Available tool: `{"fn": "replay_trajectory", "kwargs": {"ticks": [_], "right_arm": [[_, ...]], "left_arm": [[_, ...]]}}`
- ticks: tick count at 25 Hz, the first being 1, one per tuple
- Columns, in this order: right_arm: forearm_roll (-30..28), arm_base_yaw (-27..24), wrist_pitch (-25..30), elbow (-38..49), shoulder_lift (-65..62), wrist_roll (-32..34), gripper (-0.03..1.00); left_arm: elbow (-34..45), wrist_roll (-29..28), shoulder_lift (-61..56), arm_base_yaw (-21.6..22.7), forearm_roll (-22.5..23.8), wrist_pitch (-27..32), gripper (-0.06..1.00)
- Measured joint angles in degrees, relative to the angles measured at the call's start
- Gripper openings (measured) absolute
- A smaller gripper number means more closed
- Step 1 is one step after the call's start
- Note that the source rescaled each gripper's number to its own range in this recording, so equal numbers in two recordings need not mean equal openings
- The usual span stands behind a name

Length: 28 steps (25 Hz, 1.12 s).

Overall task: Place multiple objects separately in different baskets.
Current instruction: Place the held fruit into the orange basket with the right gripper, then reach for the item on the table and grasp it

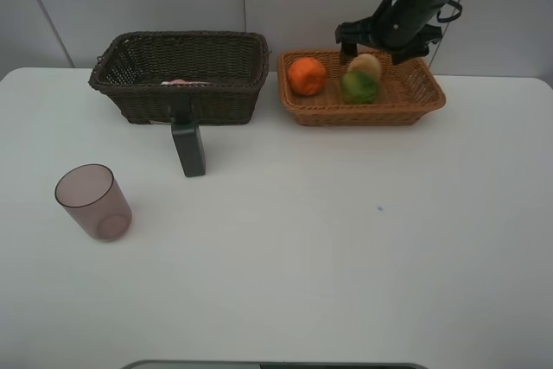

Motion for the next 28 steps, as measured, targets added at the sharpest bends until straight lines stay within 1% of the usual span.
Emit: {"fn": "replay_trajectory", "kwargs": {"ticks": [4, 7, 15, 17, 19, 21, 25, 28], "right_arm": [[-0.13, 1.77, 3.72, -0.06, -3.2, 0.0, 0.92], [-0.13, 4.0, 7.54, -0.06, -5.23, 0.0, 0.92], [-0.22, 12.61, 16.21, -0.06, -7.96, 0.0, 0.92], [0.11, 13.74, 18.77, -0.06, -8.88, 0.0, 0.92], [0.36, 13.49, 20.96, 0.45, -10.22, 0.0, 0.92], [0.46, 12.12, 22.75, 2.68, -12.38, 0.0, 0.92], [0.59, 6.37, 24.09, 10.96, -19.94, 0.0, 0.92], [0.59, 1.28, 24.22, 18.03, -27.87, -0.24, 0.92]], "left_arm": [[0.0, 0.0, 0.0, 0.0, 0.0, 0.0, 1.0], [0.0, 0.0, 0.0, 0.0, 0.0, 0.0, 1.0], [0.0, 0.0, 0.0, 0.0, 0.0, 0.0, 1.0], [0.0, 0.0, 0.0, 0.0, 0.0, 0.0, 1.0], [0.0, 0.0, 0.0, 0.0, 0.0, 0.0, 1.0], [0.0, 0.0, 0.0, 0.0, 0.0, 0.0, 1.0], [0.0, 0.0, 0.0, 0.0, 0.0, 0.0, 1.0], [0.0, 0.0, 0.0, 0.0, 0.0, 0.0, 1.0]]}}
